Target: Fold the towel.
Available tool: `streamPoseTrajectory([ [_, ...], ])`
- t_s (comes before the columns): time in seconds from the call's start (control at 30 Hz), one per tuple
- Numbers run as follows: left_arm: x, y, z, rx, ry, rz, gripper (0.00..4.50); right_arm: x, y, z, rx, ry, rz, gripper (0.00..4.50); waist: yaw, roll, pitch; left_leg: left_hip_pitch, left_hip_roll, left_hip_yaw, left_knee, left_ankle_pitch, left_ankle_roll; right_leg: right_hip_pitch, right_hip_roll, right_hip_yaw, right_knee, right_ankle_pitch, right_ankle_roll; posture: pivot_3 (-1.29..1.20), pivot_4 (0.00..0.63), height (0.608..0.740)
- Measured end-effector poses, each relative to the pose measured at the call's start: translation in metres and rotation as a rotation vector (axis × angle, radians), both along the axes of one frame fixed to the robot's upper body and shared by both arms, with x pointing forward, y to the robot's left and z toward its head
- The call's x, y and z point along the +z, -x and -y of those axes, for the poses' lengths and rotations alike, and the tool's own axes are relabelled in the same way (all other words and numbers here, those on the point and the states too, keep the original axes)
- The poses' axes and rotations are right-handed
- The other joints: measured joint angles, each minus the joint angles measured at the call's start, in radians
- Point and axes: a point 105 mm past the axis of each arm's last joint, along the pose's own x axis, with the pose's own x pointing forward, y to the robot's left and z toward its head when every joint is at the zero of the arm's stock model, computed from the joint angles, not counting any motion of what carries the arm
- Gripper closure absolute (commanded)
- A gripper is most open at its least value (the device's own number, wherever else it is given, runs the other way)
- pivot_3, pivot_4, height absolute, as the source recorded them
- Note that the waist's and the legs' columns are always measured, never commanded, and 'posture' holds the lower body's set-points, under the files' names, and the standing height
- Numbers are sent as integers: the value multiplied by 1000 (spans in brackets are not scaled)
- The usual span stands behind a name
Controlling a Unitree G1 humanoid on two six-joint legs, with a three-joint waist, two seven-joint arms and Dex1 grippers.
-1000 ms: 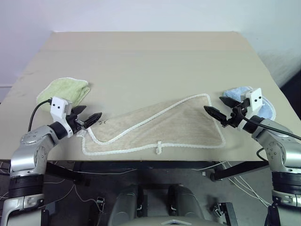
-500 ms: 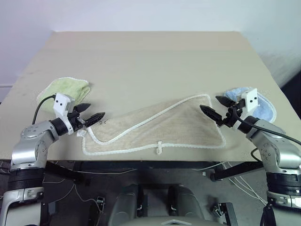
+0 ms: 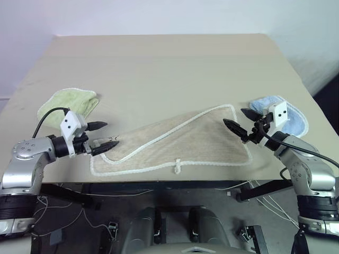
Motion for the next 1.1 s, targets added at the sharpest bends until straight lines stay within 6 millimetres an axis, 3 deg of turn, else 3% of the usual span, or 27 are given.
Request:
streamPoseTrajectory([
  [0.27,-9,24,-2,-244,-235,-40,18,-4,0,-4,11,16,-12,0,0,1,0,-11,0,1,-1,0,0,-7,0,-1,-5,3,-3,0,150,701],
  [0.43,-13,12,0,-293,-342,20,18,-7,1,-3,3,21,-21,0,2,1,0,-13,0,1,0,1,2,-6,1,-2,-6,5,0,0,150,701],
  [0.67,-20,6,6,-304,-334,31,18,-17,8,3,-24,26,-47,0,1,1,0,-13,0,1,1,2,4,-5,2,-2,-5,5,1,0,150,701],
  [0.8,-21,5,8,-315,-331,41,873,-12,9,2,-23,33,-29,0,2,1,0,-12,1,1,2,2,4,-5,2,-2,-4,6,2,0,150,701],
  [1.1,-22,4,12,-316,-295,68,3975,-11,9,1,-29,35,-23,0,3,1,0,-12,1,1,4,2,5,-4,4,-4,-4,7,4,0,150,701],
])
